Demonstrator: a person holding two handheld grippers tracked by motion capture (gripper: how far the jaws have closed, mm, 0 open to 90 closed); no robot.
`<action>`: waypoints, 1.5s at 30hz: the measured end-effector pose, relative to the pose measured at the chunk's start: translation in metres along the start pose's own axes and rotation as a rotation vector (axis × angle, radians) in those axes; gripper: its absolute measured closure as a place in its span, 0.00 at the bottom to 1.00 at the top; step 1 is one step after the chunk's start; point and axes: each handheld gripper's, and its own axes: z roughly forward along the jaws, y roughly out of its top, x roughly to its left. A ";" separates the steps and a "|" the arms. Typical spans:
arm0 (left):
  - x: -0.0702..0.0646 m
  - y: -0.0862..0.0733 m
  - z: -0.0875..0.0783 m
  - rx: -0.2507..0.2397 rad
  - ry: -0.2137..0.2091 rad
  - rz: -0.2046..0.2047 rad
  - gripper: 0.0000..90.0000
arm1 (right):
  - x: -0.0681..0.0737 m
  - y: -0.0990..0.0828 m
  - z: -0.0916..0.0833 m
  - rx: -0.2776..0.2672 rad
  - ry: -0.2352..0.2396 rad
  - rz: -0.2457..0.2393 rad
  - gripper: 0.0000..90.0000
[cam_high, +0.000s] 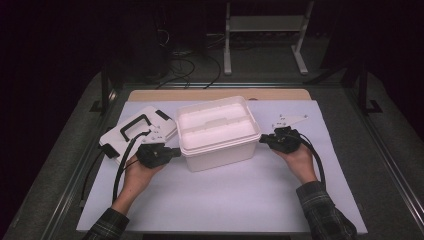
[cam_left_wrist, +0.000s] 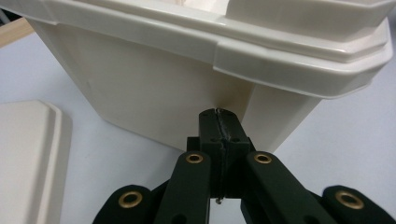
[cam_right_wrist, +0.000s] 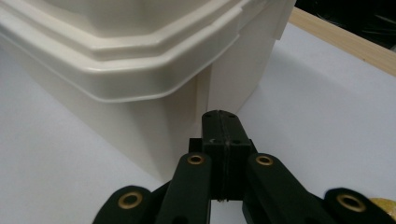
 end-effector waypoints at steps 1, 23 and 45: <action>0.000 0.000 0.000 -0.001 -0.002 -0.004 1.00 | 0.001 0.000 -0.001 0.000 0.005 0.000 1.00; 0.003 0.000 -0.003 -0.007 -0.008 0.003 1.00 | -0.006 0.003 0.007 -0.046 0.043 -0.026 1.00; -0.002 -0.018 -0.031 0.001 -0.039 0.014 1.00 | 0.045 -0.004 -0.015 -0.004 0.108 -0.096 1.00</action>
